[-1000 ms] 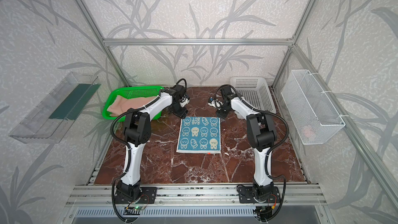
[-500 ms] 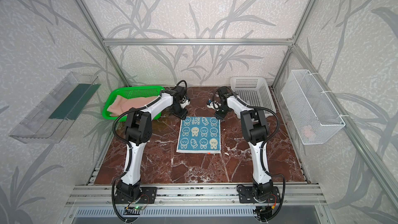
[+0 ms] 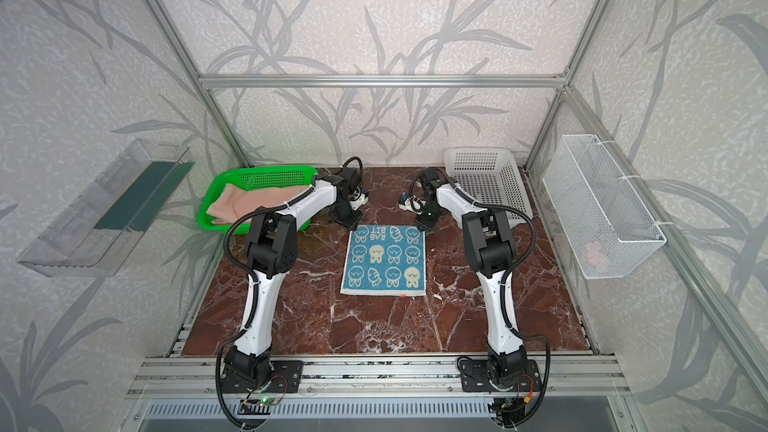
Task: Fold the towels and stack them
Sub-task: 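Grasp the far edge of the folded towel with both grippers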
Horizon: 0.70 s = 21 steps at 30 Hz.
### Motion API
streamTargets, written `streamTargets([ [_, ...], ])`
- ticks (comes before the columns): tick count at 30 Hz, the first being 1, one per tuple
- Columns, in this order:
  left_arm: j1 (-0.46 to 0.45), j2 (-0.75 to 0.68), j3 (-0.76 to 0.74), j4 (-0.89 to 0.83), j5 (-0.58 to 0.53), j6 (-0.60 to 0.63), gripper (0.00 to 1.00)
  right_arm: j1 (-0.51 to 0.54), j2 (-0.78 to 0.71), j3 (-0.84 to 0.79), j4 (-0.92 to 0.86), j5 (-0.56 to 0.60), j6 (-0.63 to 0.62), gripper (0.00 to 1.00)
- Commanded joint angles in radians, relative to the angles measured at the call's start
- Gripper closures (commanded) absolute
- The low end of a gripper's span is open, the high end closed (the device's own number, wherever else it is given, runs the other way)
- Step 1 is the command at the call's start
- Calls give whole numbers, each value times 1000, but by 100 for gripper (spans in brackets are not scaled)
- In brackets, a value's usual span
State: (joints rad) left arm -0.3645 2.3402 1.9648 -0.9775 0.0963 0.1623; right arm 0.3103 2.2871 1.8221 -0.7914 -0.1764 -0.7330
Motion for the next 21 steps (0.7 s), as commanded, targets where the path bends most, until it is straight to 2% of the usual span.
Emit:
streamTargets([
  [1,4,35,28,-41,-11,8,65,1,44,15,-71,6,-34,65],
  [14,4,78,43,-70,-17,2,77,7,68,36,-124,23,-69,86],
  [16,4,93,57,-86,-15,3,81,6,69,35,-126,26,-72,88],
  [18,4,112,75,-104,-12,5,96,7,68,35,-129,28,-74,91],
  [19,4,124,89,-121,-10,6,100,7,68,35,-127,28,-74,92],
  [21,5,145,113,-150,-10,8,100,7,69,35,-125,28,-74,95],
])
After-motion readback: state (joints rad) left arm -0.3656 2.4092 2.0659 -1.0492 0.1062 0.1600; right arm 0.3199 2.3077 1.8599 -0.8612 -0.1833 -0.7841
